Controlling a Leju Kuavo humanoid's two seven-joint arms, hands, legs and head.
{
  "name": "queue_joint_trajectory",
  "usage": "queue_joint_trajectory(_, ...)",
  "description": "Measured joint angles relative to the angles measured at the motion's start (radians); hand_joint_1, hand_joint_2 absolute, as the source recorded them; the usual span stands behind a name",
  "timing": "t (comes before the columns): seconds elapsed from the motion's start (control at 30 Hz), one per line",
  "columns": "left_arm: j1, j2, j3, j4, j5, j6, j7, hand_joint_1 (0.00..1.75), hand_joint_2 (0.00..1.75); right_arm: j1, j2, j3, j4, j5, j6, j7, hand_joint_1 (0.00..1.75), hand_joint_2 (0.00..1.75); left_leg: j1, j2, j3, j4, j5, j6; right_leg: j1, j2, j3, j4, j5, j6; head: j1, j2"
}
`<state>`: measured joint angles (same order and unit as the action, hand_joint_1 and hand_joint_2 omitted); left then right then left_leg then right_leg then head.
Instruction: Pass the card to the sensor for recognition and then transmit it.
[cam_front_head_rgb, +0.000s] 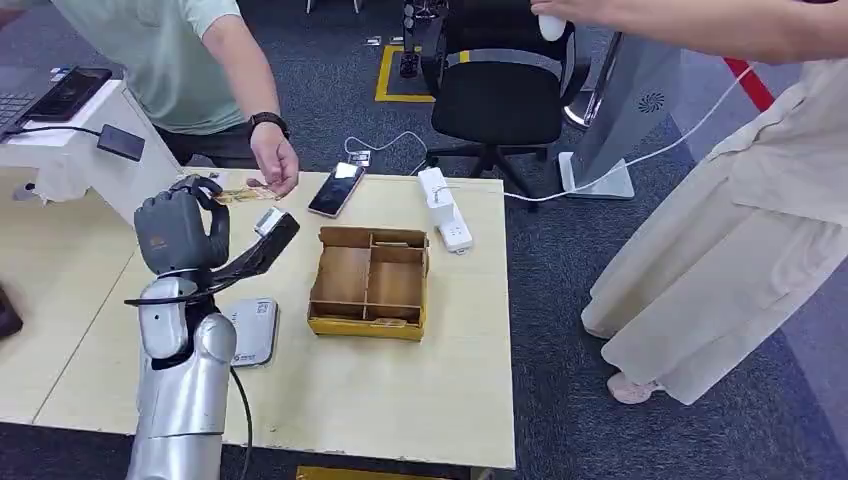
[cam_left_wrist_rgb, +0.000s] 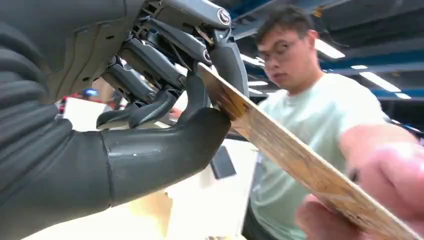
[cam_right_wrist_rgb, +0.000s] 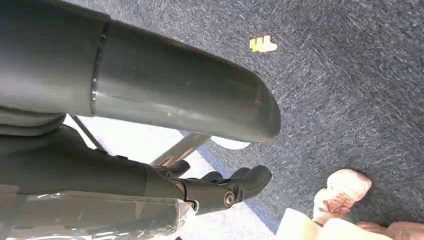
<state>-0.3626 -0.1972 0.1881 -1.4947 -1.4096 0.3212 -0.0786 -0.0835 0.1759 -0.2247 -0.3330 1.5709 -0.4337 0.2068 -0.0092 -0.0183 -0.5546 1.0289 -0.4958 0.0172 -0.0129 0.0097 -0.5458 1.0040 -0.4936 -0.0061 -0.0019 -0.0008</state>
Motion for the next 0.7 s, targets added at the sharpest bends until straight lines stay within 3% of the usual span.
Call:
queue_joint_trajectory(0.6,-0.020,-0.066,0.072,-0.046,-0.028,0.000,-0.007,1.73,1.75,0.001,0.000,0.000,0.000,0.000,0.005,0.003,0.00,0.00,0.000,0.000,0.000,0.000,0.000,0.000,0.000,0.000,0.000,0.000,0.000,0.000,0.000,0.000)
queue_joint_trajectory(0.63,-0.020,-0.069,0.072,-0.045,-0.027,-0.002,-0.011,1.40,1.75,0.001,0.000,0.000,0.000,0.000,0.005,0.003,0.00,0.00,0.000,0.000,0.000,0.000,0.000,0.000,0.000,0.000,0.000,0.000,0.000,0.000,0.000,0.000)
queue_joint_trajectory(0.67,-0.021,-0.071,0.072,-0.045,-0.026,-0.003,-0.018,1.40,1.75,0.001,0.000,0.000,0.000,0.000,0.005,0.003,0.00,0.00,0.000,0.000,0.000,0.000,0.000,0.000,0.000,0.000,0.000,0.000,0.000,0.000,0.000,0.000)
queue_joint_trajectory(0.7,-0.021,-0.073,0.072,-0.045,-0.026,-0.005,-0.024,0.00,1.75,0.001,0.000,0.000,0.000,0.000,0.005,0.003,0.00,0.00,0.000,0.000,0.000,0.000,0.000,0.000,0.000,0.000,0.000,0.000,0.000,0.000,0.000,0.000)
